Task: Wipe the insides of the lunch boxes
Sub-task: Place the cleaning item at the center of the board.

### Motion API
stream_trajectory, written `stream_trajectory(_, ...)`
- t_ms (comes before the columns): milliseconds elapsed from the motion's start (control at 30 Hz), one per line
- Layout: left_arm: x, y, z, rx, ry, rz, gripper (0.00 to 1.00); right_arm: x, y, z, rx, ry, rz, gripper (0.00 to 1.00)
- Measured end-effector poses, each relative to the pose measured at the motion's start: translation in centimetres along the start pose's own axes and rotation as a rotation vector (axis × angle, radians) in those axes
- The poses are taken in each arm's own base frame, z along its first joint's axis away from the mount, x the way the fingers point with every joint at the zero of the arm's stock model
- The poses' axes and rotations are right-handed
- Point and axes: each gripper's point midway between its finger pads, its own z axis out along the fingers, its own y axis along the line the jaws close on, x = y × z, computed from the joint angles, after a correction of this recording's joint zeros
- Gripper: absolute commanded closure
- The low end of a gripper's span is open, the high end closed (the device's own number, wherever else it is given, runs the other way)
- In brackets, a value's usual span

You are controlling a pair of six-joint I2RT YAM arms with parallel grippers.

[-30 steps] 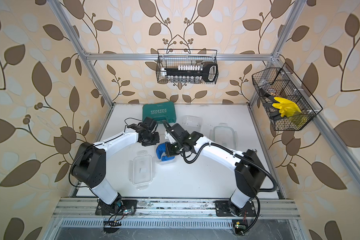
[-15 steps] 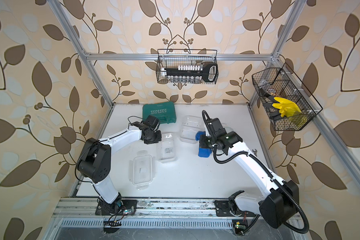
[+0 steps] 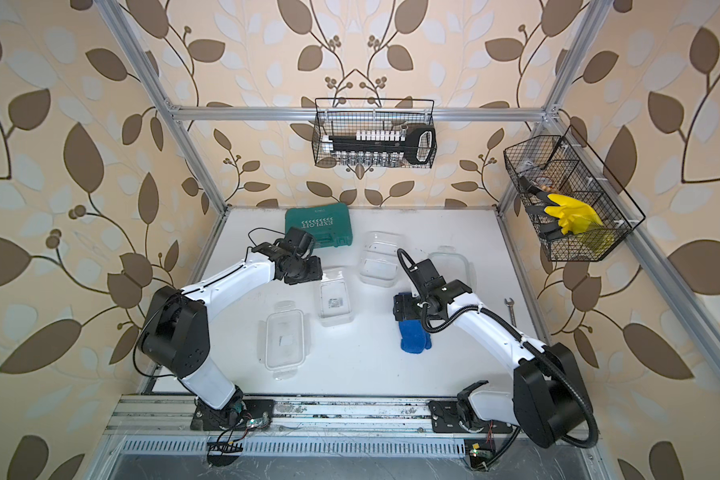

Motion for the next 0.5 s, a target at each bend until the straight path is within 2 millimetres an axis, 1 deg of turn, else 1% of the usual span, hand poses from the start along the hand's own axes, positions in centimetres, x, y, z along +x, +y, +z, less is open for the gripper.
stream_trajectory(67, -0.5, 0.0, -1.3, 0.006, -0.037, 0.003, 0.04, -0.8, 0.4, -2.0, -0.024, -0.066, -0.013, 0.02)
stream_trajectory(100, -0.7, 0.1, -1.7, 0.007, -0.052, -0.005, 0.01, -1.2, 0.6, -3.0, -0.036, -0.088, -0.019, 0.02)
stream_trajectory(233, -1.6, 0.4, -3.5, -0.002, -0.113, -0.001, 0.01, -3.0, 1.9, -6.5, -0.078, -0.154, -0.059, 0.02)
stream_trajectory(300, -2.0, 1.0, -4.1, -0.034, -0.140, 0.005, 0.01, -3.9, 1.9, -7.7, -0.069, -0.198, -0.080, 0.02)
stream_trajectory(367, -2.5, 2.1, -4.7, -0.090, -0.187, 0.021, 0.01, -4.6, 0.9, -8.6, -0.015, -0.255, -0.099, 0.02)
stream_trajectory(433, -2.7, 3.7, -5.3, -0.155, -0.246, 0.049, 0.01, -5.6, -0.9, -9.0, 0.064, -0.348, -0.111, 0.02)
stream_trajectory(500, -2.5, 5.6, -5.8, -0.223, -0.311, 0.079, 0.01, -6.3, -3.0, -8.5, 0.151, -0.444, -0.126, 0.02)
